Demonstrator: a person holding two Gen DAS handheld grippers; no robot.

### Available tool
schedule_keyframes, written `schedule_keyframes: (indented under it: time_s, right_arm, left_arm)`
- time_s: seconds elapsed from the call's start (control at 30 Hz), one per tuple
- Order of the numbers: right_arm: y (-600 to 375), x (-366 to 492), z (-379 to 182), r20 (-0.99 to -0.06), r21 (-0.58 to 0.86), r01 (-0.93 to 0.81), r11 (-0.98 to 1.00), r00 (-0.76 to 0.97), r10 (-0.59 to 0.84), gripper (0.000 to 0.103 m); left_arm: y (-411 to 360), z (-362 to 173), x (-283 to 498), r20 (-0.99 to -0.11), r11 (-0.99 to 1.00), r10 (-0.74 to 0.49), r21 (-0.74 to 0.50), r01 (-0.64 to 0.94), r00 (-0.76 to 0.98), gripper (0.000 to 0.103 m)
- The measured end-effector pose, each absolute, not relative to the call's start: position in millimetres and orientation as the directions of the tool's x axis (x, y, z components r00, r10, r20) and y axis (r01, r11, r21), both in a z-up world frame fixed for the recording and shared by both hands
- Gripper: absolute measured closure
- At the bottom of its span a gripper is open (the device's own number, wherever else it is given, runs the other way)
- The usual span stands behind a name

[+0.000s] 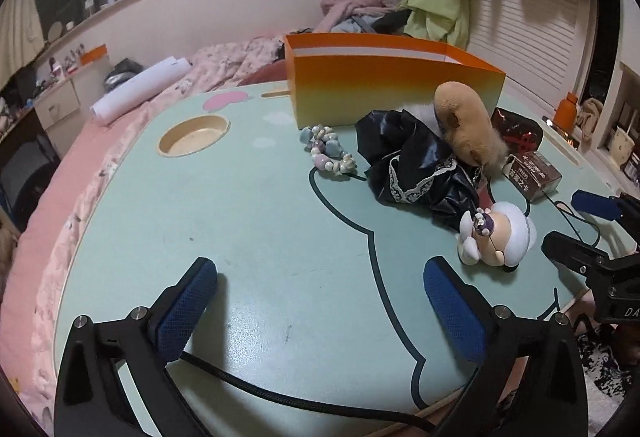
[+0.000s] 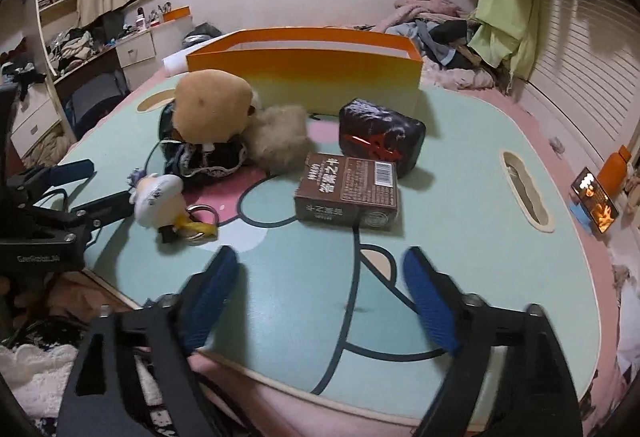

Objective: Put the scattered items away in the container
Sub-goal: 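Grasp the white chef figurine on the table with the left gripper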

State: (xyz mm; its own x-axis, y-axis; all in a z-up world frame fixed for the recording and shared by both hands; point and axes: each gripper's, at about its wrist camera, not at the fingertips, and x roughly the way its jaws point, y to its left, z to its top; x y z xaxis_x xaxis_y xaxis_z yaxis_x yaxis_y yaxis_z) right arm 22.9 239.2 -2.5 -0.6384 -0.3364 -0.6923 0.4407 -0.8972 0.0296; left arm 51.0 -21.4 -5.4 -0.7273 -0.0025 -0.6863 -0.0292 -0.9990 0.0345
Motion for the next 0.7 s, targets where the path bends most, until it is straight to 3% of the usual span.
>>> schedule_keyframes:
  time_s: [0.07,0.7]
  right_arm:
    - [240.5,21.8,-5.3,-0.694,0.033,0.444,-0.895,-0.635,-0.340,0.000]
    - [241.4,26.3,-8.2,-0.674,0.033,0.457,-0.889,-0.646,-0.357,0.000]
  left_arm:
    - [-20.8,-5.7,51.0,-0.684,-0.999,-0.002,0.036,-0.031,-0.729,0.000]
    - [-13.1,1.1,59.2,-0.664,-0.994,0.073,0.013,-0.109,-0.744,0.000]
